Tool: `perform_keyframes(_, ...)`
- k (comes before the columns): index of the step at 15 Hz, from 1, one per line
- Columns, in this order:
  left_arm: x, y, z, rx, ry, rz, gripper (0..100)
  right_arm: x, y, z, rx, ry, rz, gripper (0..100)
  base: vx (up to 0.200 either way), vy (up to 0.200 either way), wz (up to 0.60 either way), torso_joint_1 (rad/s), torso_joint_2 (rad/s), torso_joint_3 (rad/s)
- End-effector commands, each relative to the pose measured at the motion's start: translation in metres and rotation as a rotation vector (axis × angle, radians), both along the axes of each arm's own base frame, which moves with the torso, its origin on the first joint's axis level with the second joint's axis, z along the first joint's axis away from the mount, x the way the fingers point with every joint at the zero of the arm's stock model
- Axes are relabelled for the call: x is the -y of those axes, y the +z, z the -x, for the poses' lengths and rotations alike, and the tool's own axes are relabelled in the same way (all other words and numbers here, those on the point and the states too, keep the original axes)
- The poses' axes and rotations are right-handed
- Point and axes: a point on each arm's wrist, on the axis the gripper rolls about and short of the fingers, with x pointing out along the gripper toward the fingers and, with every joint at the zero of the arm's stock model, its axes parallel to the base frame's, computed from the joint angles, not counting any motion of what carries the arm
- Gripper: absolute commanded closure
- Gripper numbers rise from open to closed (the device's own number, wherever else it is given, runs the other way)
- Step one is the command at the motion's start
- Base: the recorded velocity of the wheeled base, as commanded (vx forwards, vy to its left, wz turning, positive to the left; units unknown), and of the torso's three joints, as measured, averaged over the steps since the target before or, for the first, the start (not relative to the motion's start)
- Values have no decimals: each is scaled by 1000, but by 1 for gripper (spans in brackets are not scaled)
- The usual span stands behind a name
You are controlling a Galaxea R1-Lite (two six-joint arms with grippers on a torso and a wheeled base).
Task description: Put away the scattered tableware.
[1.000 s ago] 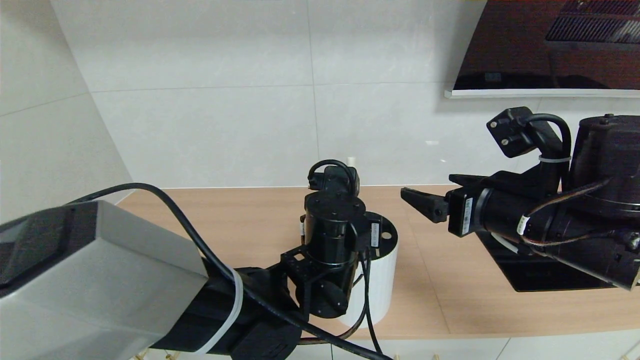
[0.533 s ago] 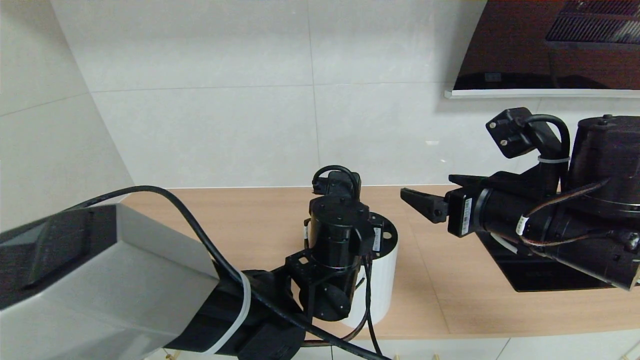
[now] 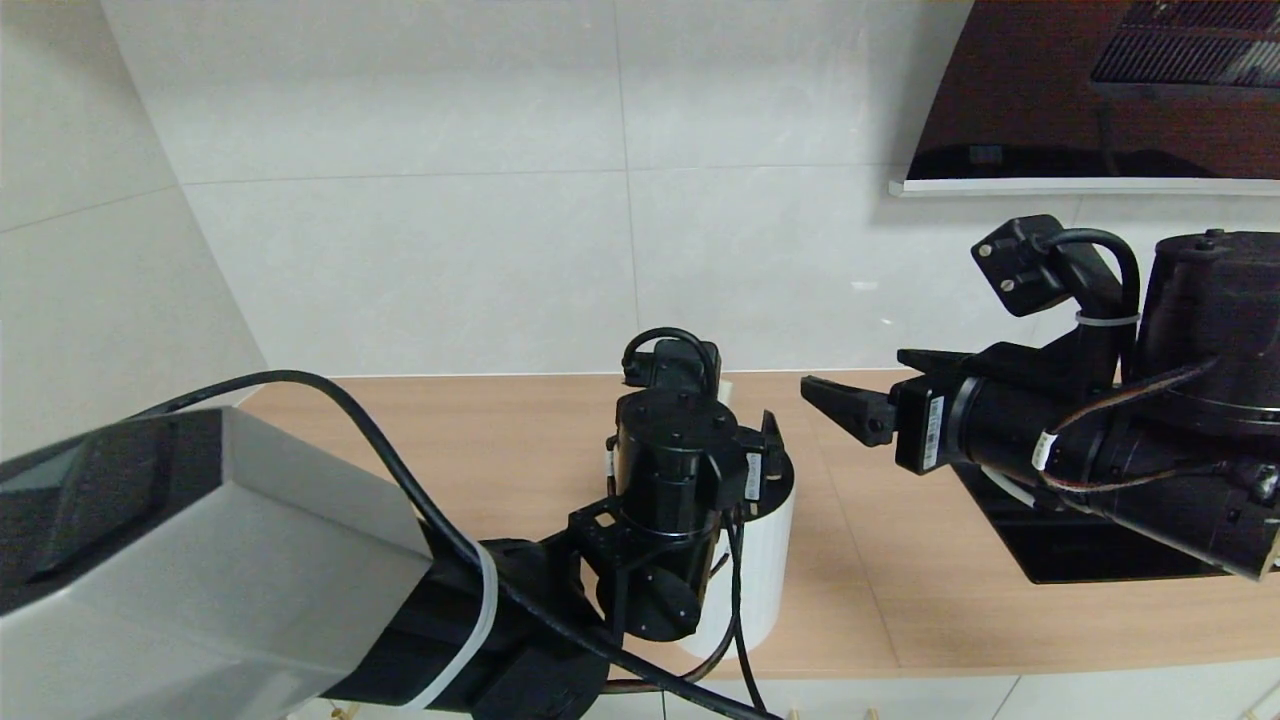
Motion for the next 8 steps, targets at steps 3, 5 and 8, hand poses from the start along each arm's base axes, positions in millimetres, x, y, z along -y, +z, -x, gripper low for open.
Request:
perform_keyframes(3,-19,33,17,40,-30,101,0,0,1,0,2,-1,-1,0,0,0,0,0,0,0)
perform_keyframes(5,-48,66,44,83,-172,174,0,1,2,1,7,-2,-5,0,0,0,0,0,0,0)
perform_keyframes(8,-93,99,70,151,-270,229,0,3,6,3,19,-10,-14,0,0,0,0,0,0,0)
